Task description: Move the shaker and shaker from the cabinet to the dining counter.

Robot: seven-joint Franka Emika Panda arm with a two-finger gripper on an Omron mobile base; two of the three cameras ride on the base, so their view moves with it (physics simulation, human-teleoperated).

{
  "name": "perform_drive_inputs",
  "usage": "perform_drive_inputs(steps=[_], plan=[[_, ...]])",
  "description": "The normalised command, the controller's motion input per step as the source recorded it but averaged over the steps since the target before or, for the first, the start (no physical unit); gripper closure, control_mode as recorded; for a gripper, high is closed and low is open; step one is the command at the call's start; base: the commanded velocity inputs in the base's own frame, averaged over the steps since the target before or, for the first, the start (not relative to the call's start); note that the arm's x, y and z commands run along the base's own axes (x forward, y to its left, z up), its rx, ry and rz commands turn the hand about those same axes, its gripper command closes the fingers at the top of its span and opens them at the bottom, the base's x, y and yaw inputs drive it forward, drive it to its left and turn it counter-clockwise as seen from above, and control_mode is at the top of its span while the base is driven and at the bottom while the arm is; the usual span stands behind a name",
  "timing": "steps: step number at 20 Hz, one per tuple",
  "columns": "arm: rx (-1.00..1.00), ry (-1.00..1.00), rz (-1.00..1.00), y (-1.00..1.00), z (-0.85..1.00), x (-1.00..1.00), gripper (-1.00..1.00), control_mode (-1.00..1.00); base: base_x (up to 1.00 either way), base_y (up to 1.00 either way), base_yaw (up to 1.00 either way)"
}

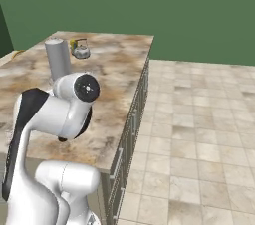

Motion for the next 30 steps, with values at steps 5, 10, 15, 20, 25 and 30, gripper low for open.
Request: perform_drive_inputs(steps=[5, 10, 15, 20, 25, 30], plan=[[0.0, 0.06, 0.47, 0.0, -0.19, 0.7, 1.0, -1.0, 0.0, 0.0, 0.0], [0.0, 0.02, 0.37, 0.0, -0.28, 0.25, 1.0, -1.0, 0.0, 0.0, 0.0], [-0.02, 0.0, 0.15, 0.0, -0.43, -0.02, 1.0, -1.0, 0.0, 0.0, 0.0], [0.0, 0.0, 0.01, 0.0, -0.36, 0.0, 1.0, -1.0, 0.0, 0.0, 0.0], [-0.01, 0.0, 0.0, 0.03, -0.33, 0.0, 1.0, -1.0, 0.0, 0.0, 0.0], [-0.01, -0.03, 0.0, 0.07, -0.27, -0.02, 1.0, -1.0, 0.0, 0.0, 0.0]])
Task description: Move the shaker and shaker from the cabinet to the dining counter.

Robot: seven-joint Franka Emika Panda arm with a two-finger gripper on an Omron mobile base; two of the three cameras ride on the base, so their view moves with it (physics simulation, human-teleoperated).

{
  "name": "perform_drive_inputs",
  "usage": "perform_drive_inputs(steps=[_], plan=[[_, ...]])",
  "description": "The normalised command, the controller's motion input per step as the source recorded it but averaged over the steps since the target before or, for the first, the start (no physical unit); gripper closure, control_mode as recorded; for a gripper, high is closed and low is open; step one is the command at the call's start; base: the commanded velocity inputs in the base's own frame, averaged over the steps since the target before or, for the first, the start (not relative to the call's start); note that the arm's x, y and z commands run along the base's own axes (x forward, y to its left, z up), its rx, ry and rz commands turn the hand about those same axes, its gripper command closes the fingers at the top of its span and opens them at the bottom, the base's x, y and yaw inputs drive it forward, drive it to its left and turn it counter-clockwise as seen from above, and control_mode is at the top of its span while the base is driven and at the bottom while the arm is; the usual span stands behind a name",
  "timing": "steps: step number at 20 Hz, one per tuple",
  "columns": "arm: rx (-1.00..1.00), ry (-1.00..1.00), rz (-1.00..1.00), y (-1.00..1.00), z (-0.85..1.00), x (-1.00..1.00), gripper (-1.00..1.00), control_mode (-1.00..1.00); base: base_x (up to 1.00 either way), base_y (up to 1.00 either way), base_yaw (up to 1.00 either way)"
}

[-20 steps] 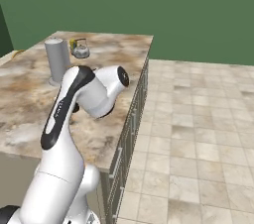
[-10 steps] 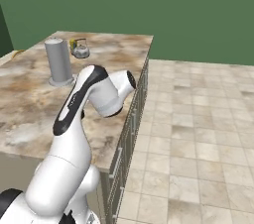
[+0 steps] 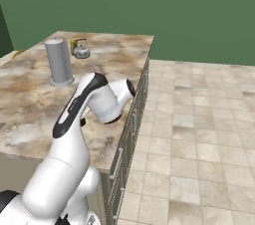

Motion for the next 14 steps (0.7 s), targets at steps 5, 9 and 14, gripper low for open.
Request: perform_drive_inputs(steps=[5, 9, 14], plan=[[0.0, -0.03, 0.0, 0.09, -0.21, -0.25, 1.0, -1.0, 0.0, 0.0, 0.0], [0.0, -0.03, 0.0, 0.05, -0.19, -0.26, 1.0, -1.0, 0.0, 0.0, 0.0], [0.0, -0.03, 0.0, 0.02, -0.27, -0.08, 1.0, -1.0, 0.0, 0.0, 0.0]])
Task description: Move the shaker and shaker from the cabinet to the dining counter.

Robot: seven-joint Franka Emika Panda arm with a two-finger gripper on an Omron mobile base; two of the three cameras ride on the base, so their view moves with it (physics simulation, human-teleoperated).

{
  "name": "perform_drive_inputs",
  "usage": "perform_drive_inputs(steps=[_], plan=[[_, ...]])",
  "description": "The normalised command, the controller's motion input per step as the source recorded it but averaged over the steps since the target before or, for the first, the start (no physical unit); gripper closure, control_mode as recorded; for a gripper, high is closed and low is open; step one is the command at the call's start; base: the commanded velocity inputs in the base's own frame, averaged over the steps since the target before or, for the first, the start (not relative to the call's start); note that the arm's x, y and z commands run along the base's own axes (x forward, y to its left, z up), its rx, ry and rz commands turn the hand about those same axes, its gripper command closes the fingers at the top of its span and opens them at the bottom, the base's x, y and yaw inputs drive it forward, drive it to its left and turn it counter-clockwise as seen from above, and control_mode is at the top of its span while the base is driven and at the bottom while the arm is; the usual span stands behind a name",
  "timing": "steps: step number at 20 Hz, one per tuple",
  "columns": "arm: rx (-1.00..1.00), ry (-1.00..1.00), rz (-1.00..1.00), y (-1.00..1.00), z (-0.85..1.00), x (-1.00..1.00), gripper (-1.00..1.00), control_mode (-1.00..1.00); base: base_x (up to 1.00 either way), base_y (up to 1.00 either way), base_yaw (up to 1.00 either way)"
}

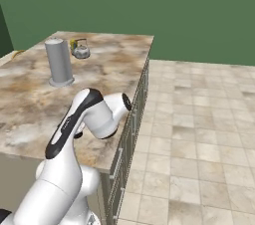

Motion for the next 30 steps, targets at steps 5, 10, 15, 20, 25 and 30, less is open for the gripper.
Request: perform_drive_inputs(steps=[5, 10, 15, 20, 25, 30], plan=[[0.01, -0.02, 0.0, 0.0, -0.21, 0.0, 1.0, -1.0, 0.0, 0.0, 0.0], [0.05, 0.0, 0.0, 0.0, -0.13, 0.09, 1.0, -1.0, 0.0, 0.0, 0.0], [0.05, 0.0, 0.0, 0.0, -0.13, 0.18, 1.0, -1.0, 0.0, 0.0, 0.0], [0.02, 0.0, 0.0, 0.0, -0.19, 0.32, 1.0, -1.0, 0.0, 0.0, 0.0], [0.0, 0.0, 0.0, 0.0, -0.26, 0.32, 1.0, -1.0, 0.0, 0.0, 0.0], [0.0, 0.0, 0.0, 0.0, -0.28, 0.08, 1.0, -1.0, 0.0, 0.0, 0.0]])
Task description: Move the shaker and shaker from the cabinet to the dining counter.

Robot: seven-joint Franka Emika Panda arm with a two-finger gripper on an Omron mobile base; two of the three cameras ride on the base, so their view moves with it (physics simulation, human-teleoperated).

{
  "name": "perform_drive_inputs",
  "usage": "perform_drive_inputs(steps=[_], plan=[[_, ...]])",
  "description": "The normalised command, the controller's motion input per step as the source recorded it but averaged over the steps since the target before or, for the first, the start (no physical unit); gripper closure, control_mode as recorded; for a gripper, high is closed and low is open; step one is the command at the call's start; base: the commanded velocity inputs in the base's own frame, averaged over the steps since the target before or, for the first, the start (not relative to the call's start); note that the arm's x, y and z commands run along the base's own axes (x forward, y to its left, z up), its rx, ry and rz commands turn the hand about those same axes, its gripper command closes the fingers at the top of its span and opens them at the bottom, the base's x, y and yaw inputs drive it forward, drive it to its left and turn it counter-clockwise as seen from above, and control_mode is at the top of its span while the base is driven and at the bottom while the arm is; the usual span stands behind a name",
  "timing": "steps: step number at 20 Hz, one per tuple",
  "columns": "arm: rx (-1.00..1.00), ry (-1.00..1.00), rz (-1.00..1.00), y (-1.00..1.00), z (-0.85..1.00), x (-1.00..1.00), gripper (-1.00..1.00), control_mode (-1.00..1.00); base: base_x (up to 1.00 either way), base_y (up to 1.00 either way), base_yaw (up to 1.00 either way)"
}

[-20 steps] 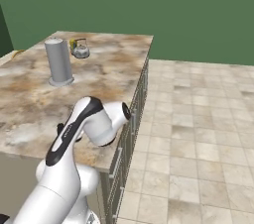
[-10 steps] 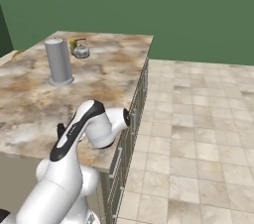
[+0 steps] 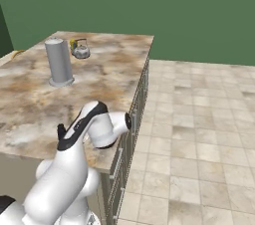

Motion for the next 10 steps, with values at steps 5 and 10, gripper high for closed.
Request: perform_drive_inputs(steps=[5, 10], plan=[[0.0, 0.0, 0.0, 0.0, -0.23, 0.09, 1.0, -1.0, 0.0, 0.0, 0.0], [0.0, 0.0, 0.0, 0.0, -0.18, 0.12, 1.0, -1.0, 0.0, 0.0, 0.0]])
